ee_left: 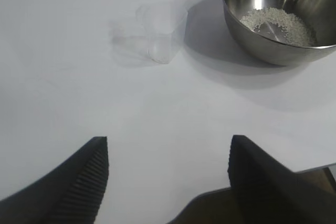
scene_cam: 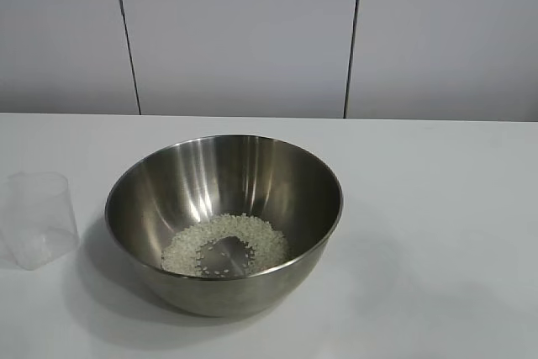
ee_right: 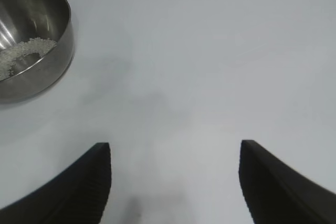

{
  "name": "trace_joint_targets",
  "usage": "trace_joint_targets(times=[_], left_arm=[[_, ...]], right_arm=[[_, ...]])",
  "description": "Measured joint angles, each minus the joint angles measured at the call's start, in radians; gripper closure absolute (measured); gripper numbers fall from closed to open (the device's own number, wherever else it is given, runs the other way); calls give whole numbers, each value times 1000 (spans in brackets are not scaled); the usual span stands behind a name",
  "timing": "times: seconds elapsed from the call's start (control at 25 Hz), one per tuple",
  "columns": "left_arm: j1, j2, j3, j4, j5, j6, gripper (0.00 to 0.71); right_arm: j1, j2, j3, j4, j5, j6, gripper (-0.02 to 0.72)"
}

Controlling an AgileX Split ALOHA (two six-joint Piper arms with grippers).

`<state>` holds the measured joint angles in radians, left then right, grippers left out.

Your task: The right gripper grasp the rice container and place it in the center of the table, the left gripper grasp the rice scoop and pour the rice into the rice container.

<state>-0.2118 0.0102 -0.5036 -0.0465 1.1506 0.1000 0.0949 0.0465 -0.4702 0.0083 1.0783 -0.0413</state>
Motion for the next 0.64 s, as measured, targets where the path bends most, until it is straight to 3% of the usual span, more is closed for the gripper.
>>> trace_joint_targets(times=[0.64], left_arm=[[0,0,23,0,-20,0,234]], right_arm=[[0,0,0,0,0,0,231]])
